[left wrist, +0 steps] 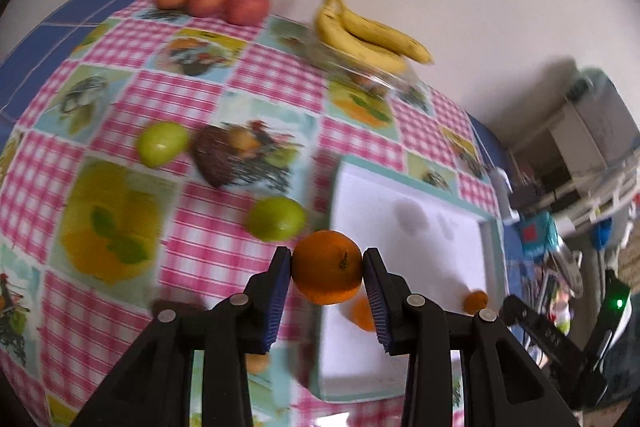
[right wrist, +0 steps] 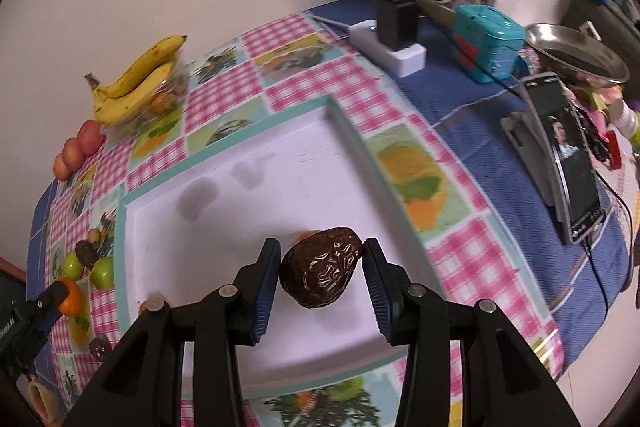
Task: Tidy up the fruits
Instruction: 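Carry the orange into the tray and open the left tool while the right tool releases the date there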
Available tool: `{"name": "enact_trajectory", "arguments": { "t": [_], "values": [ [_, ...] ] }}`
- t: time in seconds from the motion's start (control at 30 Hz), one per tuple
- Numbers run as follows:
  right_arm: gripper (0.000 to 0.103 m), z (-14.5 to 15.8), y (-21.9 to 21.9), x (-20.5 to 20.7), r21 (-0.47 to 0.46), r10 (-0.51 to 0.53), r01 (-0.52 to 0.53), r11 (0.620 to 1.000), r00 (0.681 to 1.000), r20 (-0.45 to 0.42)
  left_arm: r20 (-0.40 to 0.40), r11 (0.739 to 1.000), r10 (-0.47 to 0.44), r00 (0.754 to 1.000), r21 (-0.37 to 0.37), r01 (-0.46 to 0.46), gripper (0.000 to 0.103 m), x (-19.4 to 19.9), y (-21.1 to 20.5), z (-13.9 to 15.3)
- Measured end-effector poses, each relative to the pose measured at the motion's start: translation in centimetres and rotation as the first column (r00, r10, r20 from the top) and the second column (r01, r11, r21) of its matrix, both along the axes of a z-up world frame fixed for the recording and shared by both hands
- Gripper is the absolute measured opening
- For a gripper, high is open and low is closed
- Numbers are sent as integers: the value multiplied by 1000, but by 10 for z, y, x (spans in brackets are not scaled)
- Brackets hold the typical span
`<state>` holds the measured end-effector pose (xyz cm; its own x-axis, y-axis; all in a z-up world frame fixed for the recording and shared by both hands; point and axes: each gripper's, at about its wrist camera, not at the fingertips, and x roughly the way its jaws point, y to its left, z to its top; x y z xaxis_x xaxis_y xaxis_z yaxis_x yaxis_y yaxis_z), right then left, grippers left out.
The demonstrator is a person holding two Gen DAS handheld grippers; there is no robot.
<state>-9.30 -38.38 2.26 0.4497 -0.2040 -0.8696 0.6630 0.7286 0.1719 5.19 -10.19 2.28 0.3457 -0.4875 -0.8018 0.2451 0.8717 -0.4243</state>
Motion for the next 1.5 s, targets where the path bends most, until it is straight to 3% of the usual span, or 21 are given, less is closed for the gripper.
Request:
{"name": "enact_trajectory", "arguments": {
  "t": [0.3,0.6,1.27,1.5],
  "values": [
    [44,1,-11,-12,-2,-21,20,1000,1000,-5,-2,989,-147,989,28,147,39,-29,-48,1],
    [44,-9,-14,-11,14,-29,30,999,999,-31,-38,972,-228,973,46,230,39,-47,-75,-11],
    [44,-50,-23,-6,63,-35,44,997,991,-130,-160,957,-252,954,105,270,39,-55,-95,-59],
    [44,-50,-23,-5,57,-31,39,998,991,-132,-158,956,-257,953,100,274,39,-55,-93,-58]
  ]
}}
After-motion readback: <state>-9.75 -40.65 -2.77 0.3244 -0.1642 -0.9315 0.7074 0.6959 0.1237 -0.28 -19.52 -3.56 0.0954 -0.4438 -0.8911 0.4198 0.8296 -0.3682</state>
